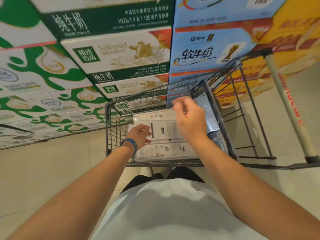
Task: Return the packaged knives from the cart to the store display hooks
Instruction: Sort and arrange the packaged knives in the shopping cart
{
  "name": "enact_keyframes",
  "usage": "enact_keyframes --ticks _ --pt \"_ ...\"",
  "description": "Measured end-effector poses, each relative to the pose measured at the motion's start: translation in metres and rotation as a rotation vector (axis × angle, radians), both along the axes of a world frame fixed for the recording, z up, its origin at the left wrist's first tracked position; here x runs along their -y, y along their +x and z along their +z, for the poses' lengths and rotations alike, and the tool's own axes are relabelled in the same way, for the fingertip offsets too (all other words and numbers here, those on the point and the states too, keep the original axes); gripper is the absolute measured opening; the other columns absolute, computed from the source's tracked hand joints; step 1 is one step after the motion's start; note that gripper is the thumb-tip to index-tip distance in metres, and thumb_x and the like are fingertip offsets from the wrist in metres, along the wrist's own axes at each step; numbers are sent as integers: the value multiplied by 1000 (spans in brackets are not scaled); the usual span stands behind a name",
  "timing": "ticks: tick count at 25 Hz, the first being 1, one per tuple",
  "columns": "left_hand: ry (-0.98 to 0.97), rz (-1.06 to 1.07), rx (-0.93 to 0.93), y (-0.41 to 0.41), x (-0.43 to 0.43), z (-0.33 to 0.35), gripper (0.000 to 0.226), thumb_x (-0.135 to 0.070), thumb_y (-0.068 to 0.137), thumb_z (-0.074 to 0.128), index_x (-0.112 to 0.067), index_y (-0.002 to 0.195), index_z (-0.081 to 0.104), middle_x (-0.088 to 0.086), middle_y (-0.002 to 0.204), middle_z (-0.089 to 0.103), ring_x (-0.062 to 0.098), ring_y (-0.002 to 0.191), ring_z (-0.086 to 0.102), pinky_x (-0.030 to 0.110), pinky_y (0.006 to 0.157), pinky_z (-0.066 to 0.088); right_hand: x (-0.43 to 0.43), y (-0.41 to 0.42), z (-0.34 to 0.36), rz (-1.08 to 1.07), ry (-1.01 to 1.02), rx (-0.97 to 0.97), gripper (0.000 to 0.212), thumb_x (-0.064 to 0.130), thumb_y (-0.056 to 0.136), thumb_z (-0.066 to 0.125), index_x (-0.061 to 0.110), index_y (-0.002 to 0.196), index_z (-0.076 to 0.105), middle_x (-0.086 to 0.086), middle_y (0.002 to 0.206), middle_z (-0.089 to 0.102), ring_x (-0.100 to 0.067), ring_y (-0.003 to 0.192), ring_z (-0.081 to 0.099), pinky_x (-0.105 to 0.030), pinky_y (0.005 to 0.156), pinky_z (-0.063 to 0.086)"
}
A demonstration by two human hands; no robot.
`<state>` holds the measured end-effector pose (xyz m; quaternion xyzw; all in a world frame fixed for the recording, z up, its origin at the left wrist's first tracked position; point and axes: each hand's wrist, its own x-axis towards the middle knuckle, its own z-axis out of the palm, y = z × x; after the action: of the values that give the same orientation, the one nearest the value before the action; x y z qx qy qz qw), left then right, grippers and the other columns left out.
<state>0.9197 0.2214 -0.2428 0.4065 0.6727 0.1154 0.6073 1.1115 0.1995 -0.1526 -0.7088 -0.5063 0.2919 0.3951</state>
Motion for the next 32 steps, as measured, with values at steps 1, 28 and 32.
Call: enact_keyframes --ticks 1,28,32 --pt "-19 -37 -57 -10 -3 -9 16 -29 103 48 -24 109 62 4 113 71 12 64 69 27 59 51 0 -15 -10 112 -97 -4 18 45 97 45 38 93 61 14 85 69 1 78 63 -20 62 45" --pt "350 -1340 -994 -17 -57 -220 99 -36 86 64 -34 155 -7 10 161 -24 35 150 -13 71 113 11 36 -12 -208 321 -1029 49 37 27 108 34 8 99 64 -10 100 63 -29 99 58 -36 79 42" --pt "356 -1363 -1010 -7 -58 -233 110 -33 79 72 -32 155 -7 15 162 -18 36 151 -4 61 116 19 47 -10 -218 345 -1046 38 31 27 106 36 20 81 53 1 82 52 -20 79 50 -32 68 38"
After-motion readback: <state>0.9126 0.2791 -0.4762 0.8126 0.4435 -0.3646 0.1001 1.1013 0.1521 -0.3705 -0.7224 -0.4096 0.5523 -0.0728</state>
